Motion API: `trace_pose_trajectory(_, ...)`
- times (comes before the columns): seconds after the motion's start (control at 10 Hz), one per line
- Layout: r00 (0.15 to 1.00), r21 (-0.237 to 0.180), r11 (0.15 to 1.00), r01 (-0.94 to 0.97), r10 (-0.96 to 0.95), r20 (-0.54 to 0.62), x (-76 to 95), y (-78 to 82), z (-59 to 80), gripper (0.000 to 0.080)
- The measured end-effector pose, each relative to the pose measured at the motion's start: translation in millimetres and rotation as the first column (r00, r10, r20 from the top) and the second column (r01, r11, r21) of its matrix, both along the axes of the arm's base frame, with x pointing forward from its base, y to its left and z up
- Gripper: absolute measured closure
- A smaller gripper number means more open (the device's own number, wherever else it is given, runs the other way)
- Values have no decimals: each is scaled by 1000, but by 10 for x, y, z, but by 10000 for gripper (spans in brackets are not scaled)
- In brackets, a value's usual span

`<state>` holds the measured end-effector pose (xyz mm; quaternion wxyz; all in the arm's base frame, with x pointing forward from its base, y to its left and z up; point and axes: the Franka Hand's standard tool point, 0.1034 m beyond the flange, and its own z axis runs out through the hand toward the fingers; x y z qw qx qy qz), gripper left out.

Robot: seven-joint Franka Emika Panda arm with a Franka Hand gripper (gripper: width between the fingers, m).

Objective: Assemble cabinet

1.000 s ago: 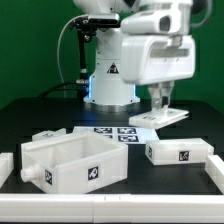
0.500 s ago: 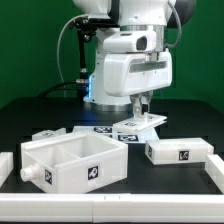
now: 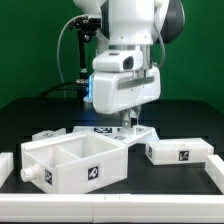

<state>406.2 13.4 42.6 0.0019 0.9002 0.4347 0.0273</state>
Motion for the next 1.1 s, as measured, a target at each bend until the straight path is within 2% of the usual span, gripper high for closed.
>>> trace_pose_trajectory(0.2,1000,6,1000,-1,1,-14,-51,14,-191,741)
trace_pose_trajectory(0.4,1000,7,1000,5,-5,-8,-41,-5,-205,741)
trace_pose_trajectory(0.5,1000,7,1000,5,-5,-10,-46,-6,-211,571)
trace_pose_trajectory(0.6,1000,7,1000,5,-5,-10,-47,-6,-212,571)
trace_pose_trajectory(0.7,1000,6,1000,9,-9,-20,-51,-7,-195,386)
trace_pose_trajectory(0.8,998,-2,1000,13,-13,-63,-22,-27,-38,386)
trace_pose_trajectory(0.9,997,-9,1000,16,-16,-72,88,-59,174,206)
trace_pose_trajectory(1.0,996,-14,1000,22,-23,-82,183,-101,304,67)
trace_pose_trajectory(1.1,997,-16,1000,2,-3,-79,343,-148,466,67)
